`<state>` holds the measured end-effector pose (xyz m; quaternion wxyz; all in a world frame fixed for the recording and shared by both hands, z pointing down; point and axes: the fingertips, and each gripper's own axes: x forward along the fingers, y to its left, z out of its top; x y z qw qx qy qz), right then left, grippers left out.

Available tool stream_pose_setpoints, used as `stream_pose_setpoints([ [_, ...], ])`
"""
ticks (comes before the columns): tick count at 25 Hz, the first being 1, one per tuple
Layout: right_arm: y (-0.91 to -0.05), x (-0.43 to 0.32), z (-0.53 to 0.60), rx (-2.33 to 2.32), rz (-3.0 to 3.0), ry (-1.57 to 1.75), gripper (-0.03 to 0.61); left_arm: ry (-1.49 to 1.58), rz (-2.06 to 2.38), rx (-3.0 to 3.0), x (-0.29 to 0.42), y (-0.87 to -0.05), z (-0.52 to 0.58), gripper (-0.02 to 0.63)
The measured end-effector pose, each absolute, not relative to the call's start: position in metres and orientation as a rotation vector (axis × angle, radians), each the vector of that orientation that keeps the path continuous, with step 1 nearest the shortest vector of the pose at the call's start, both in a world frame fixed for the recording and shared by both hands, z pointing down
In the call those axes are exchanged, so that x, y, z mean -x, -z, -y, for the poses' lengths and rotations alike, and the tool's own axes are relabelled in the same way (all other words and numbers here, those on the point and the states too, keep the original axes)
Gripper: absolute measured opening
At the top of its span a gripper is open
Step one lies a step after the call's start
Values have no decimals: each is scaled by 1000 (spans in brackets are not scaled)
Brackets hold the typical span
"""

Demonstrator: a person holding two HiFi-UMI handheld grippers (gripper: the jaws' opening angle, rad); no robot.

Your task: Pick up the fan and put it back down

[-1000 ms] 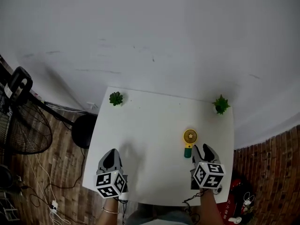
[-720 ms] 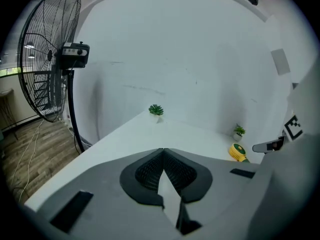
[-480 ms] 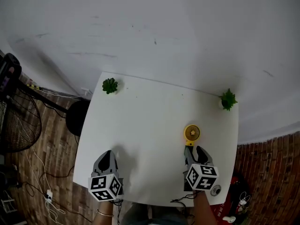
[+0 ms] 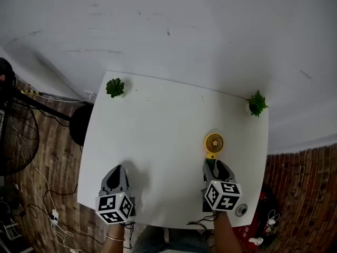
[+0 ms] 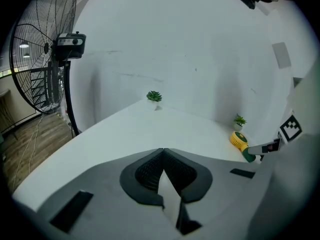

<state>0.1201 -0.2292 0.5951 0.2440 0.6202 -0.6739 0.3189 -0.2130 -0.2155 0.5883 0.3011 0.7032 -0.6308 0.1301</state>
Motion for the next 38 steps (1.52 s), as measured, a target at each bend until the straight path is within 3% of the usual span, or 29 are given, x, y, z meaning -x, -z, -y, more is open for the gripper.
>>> stream_pose_setpoints([
  [38,-613,-122,258,-1683,1730,-860,186,-368,1645,-1850,207,-600,242,12],
])
